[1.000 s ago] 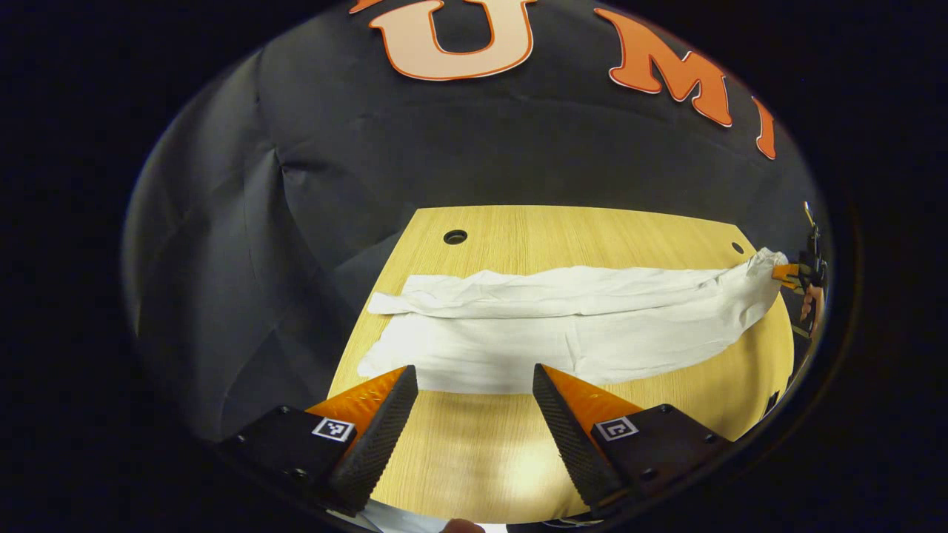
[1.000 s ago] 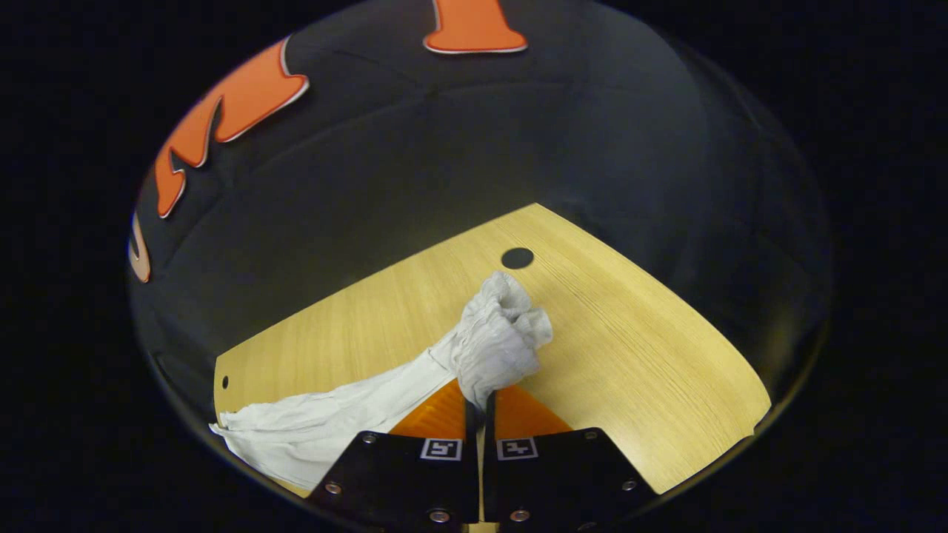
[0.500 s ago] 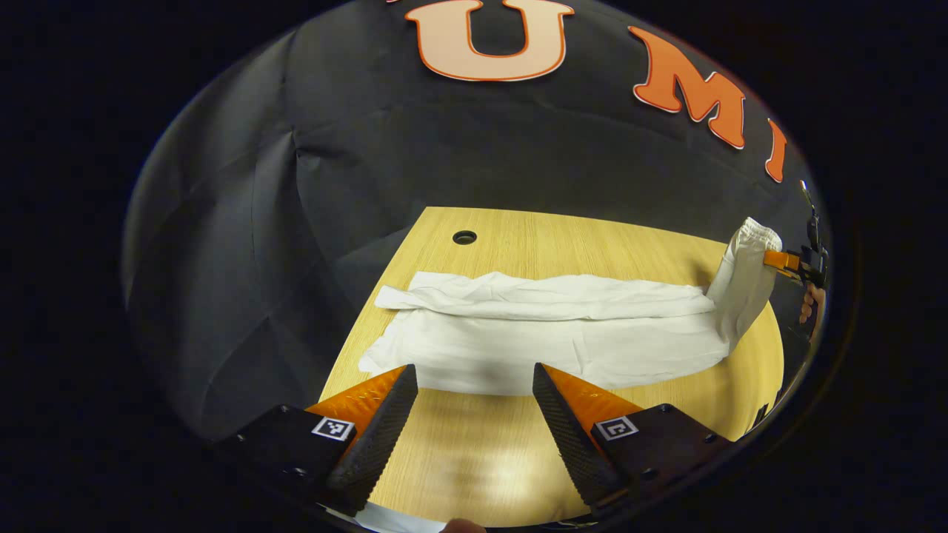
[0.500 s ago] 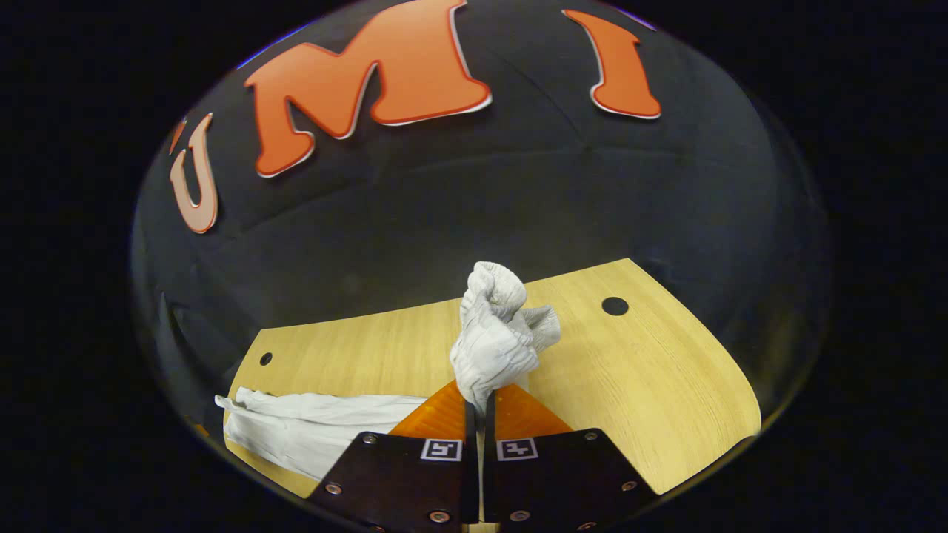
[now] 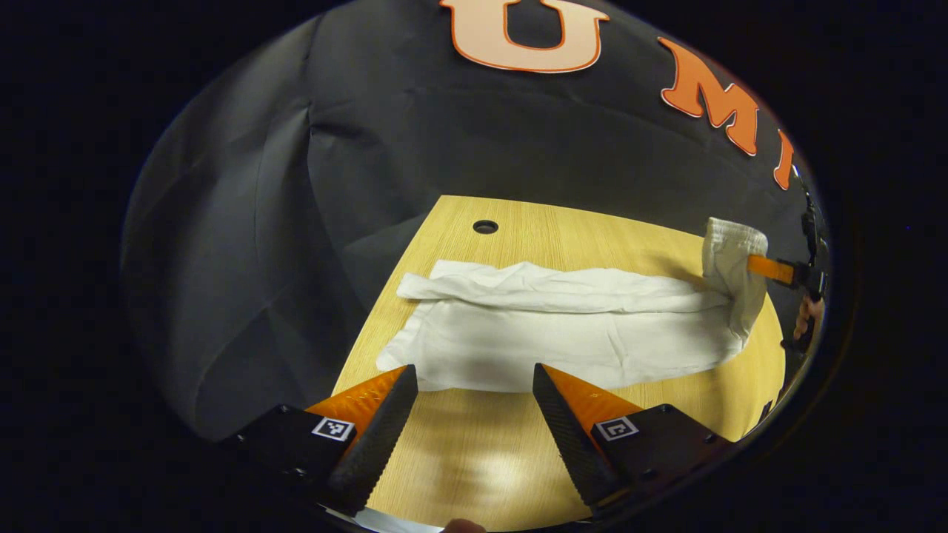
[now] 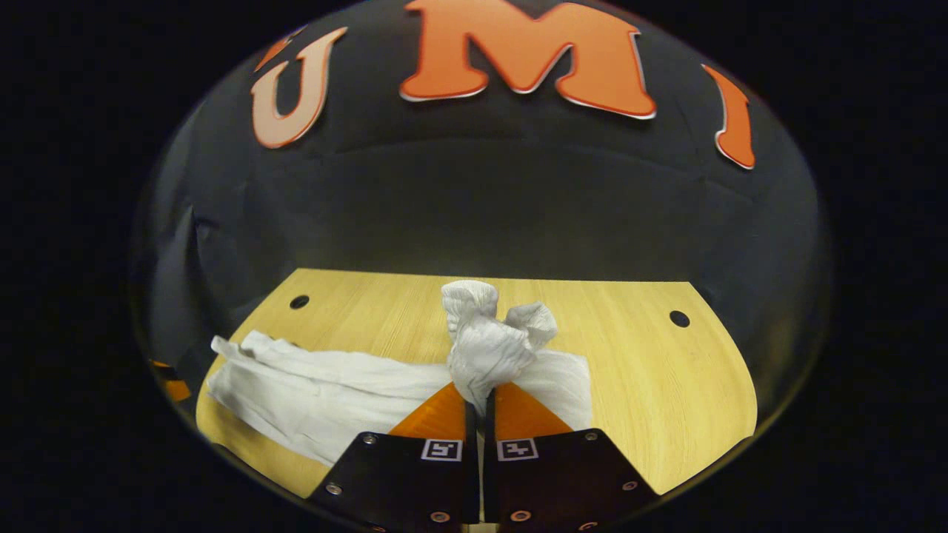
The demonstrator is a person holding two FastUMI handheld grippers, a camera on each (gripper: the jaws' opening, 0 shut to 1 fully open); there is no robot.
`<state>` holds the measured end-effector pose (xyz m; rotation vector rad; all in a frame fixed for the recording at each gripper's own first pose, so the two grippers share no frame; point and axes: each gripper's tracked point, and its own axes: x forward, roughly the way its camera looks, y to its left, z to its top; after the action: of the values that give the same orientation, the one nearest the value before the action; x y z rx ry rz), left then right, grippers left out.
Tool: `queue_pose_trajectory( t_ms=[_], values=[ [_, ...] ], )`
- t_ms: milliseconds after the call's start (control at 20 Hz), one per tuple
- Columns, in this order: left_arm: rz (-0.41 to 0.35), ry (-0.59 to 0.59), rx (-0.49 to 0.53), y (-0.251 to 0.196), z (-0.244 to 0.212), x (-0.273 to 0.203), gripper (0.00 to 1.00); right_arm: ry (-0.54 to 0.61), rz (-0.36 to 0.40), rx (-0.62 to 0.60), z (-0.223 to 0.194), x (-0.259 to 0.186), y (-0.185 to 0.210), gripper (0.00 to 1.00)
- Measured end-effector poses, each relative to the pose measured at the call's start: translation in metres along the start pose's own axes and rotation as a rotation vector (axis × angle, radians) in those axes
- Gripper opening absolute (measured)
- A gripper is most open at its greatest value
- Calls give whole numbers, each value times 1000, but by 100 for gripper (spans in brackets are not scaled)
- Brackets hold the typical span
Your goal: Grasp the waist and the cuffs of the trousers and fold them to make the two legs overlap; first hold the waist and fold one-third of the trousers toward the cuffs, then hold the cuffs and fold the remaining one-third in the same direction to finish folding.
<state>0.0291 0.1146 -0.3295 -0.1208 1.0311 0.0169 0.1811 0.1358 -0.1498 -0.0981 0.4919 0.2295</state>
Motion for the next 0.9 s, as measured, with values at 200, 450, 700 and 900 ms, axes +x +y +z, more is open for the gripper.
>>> queue_pose_trajectory(
  t_ms=[200, 450, 700, 900],
  values=[
    [-45, 26, -20, 10, -4, 14, 100, 51, -16, -119, -32, 9, 41, 4],
    [-137, 87, -78, 11, -15, 38, 100, 149, -10, -254, -76, 18, 77, 17],
    [-238, 201, -262, 10, -33, 53, 100, 215, 34, -279, -107, 13, 113, 59],
    [-325, 265, -499, -3, -49, 59, 97, 257, 40, -253, -118, 12, 129, 81]
  ],
)
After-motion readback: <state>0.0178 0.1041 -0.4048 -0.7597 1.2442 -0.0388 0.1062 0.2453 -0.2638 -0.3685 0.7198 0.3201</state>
